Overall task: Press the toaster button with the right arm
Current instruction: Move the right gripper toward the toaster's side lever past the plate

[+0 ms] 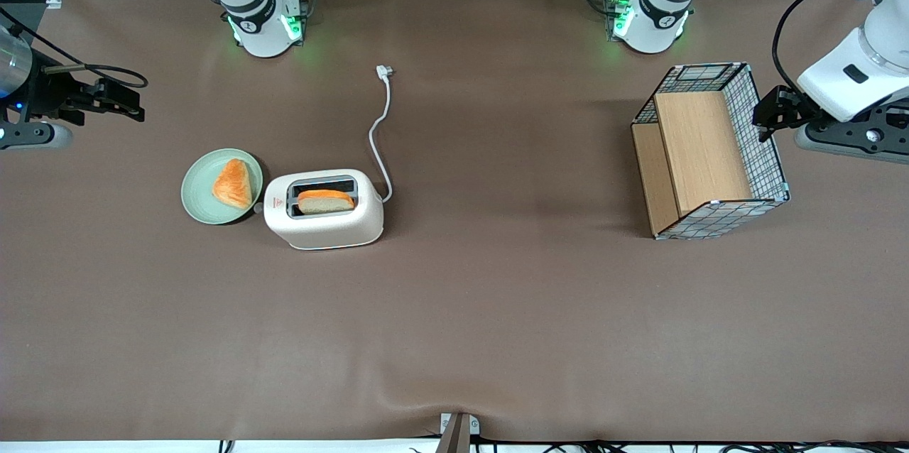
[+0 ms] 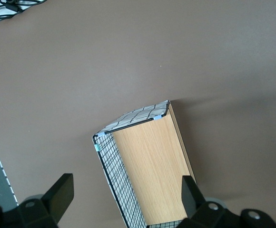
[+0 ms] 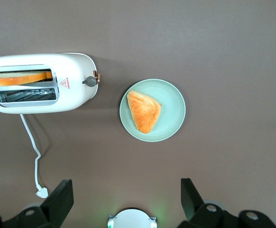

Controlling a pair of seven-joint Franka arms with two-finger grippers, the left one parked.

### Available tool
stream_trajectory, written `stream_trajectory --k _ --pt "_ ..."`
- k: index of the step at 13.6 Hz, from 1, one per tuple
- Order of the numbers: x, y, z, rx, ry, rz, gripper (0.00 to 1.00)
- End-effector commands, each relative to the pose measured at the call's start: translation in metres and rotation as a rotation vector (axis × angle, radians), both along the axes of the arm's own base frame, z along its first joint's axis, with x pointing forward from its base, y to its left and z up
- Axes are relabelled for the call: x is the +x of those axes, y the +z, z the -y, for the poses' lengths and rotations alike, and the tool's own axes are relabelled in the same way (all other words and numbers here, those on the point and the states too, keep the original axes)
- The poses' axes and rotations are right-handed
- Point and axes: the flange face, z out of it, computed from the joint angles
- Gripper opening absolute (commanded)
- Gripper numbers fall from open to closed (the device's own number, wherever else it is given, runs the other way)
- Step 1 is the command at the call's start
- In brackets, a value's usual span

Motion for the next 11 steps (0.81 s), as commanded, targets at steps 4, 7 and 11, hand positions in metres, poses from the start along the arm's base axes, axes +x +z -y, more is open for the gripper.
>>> stream_trajectory --k 4,7,11 --pt "0.0006 -0.0019 -0.0031 -0.009 -0.005 -0.001 1.0" --pt "0.0003 -0.0039 -0.0048 0.006 -0.006 -0.005 1.0" --pt "0.0 -0.0065 -0.0065 0.056 -0.014 -0.012 0.82"
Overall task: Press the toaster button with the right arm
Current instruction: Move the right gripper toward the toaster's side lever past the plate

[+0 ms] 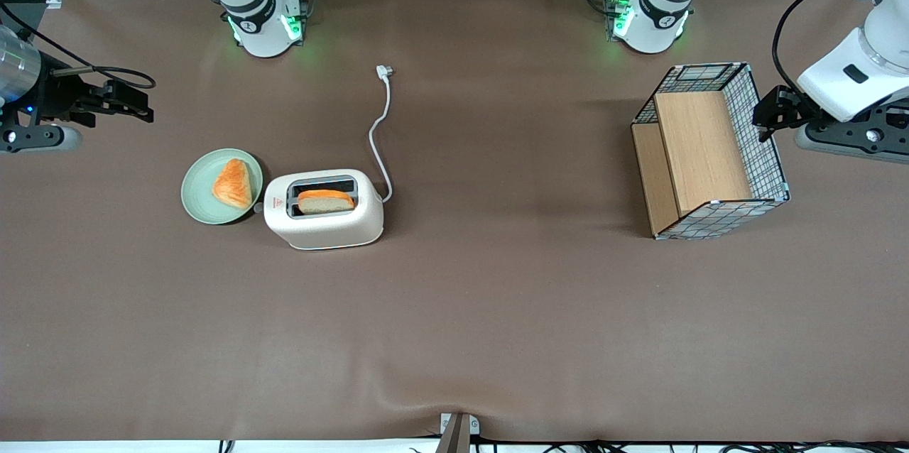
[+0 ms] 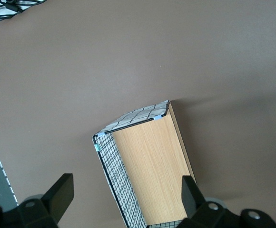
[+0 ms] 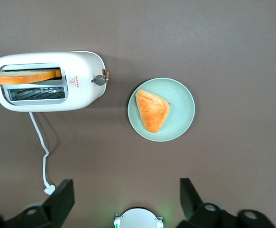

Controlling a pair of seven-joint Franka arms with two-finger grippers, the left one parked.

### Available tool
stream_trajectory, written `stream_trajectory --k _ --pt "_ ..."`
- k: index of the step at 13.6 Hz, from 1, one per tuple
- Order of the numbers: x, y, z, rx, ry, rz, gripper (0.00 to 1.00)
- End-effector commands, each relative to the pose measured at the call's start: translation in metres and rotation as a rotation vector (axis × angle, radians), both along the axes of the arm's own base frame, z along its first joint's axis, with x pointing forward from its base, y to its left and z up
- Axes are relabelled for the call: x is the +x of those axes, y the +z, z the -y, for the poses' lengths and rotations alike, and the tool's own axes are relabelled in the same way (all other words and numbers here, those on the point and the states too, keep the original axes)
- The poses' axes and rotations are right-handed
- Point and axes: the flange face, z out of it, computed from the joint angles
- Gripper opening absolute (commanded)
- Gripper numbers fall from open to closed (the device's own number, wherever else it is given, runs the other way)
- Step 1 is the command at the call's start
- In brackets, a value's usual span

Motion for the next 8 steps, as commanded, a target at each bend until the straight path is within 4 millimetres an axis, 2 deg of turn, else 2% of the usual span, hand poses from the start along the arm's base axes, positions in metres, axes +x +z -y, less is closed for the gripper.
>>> stream_trajectory --k 1,2,4,8 --pt "-0.001 -0.001 -0.001 0.02 -0.015 -0.002 0.75" --pt "-0.002 -0.005 -0.001 0.02 -0.015 -0.008 0.68" --pt "-0.002 -0.008 -0.001 0.02 -0.015 -0.014 0.64" --pt "-0.002 -0.019 -0.002 0.044 -0.023 -0.025 0.64"
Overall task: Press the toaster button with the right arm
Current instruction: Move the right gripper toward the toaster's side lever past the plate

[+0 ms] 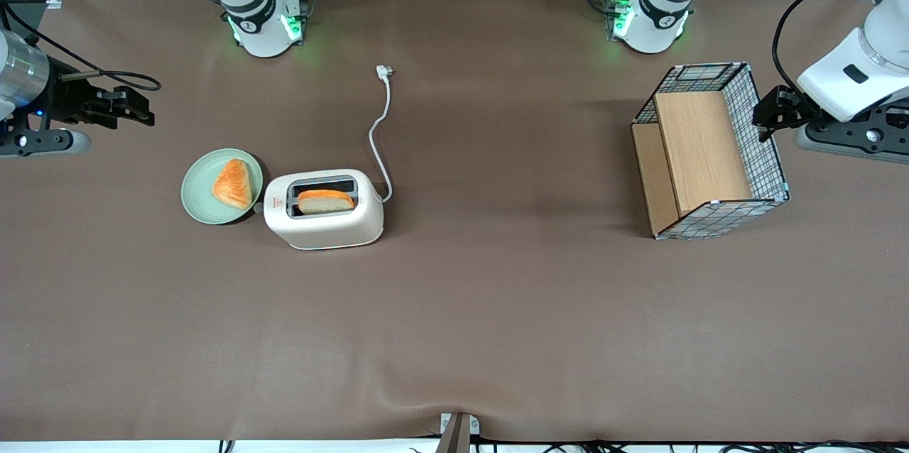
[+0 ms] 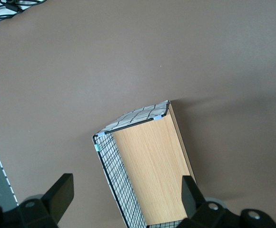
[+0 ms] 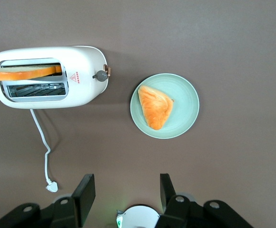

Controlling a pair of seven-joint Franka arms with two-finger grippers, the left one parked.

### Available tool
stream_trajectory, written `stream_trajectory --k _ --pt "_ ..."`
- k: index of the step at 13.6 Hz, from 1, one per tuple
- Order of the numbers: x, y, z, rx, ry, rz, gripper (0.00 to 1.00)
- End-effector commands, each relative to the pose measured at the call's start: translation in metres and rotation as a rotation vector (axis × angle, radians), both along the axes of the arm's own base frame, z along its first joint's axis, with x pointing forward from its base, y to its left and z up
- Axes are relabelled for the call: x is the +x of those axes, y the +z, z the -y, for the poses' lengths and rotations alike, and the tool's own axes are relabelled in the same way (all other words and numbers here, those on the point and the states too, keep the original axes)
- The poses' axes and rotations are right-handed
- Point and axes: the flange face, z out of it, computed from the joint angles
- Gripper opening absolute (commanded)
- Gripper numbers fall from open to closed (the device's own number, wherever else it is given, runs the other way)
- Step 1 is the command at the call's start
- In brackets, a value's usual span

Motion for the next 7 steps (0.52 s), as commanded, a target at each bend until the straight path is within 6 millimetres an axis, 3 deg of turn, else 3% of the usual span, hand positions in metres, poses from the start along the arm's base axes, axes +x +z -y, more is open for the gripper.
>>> stream_trajectory --k 1,7 --pt "-0.001 -0.011 0.006 0.066 -0.045 -0.006 0.64" --pt "0.0 -0.044 0.011 0.127 -0.085 -0.016 0.64"
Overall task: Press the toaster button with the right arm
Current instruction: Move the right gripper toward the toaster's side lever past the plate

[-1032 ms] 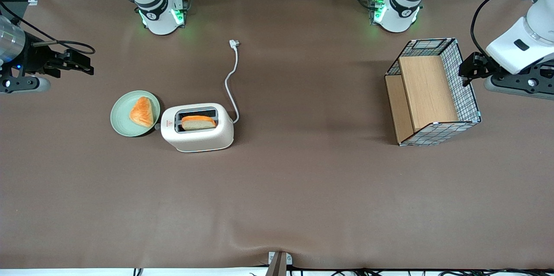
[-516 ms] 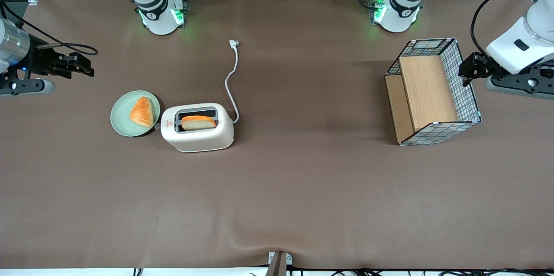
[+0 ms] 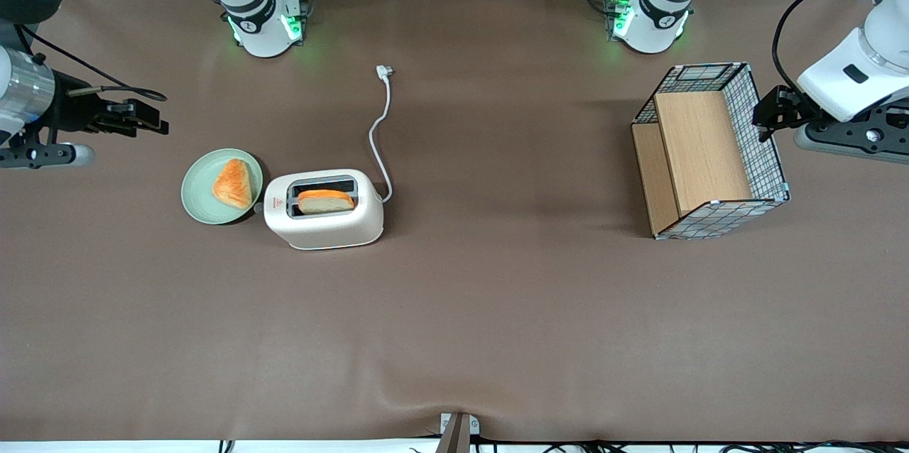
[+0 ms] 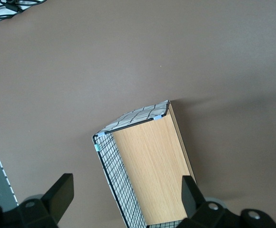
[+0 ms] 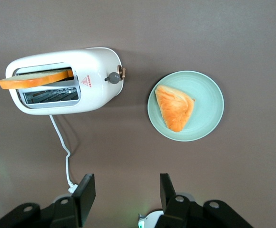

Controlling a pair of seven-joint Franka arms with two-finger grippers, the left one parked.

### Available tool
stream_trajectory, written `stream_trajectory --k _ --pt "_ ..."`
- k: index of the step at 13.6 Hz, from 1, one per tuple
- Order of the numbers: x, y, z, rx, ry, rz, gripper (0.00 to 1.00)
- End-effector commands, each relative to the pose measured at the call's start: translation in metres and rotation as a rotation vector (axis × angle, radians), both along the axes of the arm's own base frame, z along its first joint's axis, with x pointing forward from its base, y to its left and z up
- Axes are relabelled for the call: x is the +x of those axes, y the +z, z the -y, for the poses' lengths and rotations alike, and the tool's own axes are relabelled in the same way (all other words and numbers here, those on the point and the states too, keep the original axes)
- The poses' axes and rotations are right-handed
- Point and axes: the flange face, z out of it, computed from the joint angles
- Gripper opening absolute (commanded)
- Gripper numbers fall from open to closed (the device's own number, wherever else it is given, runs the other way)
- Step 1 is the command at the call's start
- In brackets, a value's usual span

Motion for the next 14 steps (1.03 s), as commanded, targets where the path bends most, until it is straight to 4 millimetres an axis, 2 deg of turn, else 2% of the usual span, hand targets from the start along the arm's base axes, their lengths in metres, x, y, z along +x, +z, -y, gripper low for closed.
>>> stream_trajectory --k 1,3,7,11,14 --pt "-0.003 -0.014 -0.003 0.032 -0.02 0.001 0.64" --pt "-0.002 -0.02 -0.006 0.057 -0.031 0.009 0.64" --pt "-0.001 -0.049 -0.006 0.054 -0.047 0.02 0.64" --pt "0.0 -0.054 -0.008 0.053 -0.047 0.022 0.64" --pt "0.0 -0.076 -0.011 0.051 -0.055 0.029 0.62"
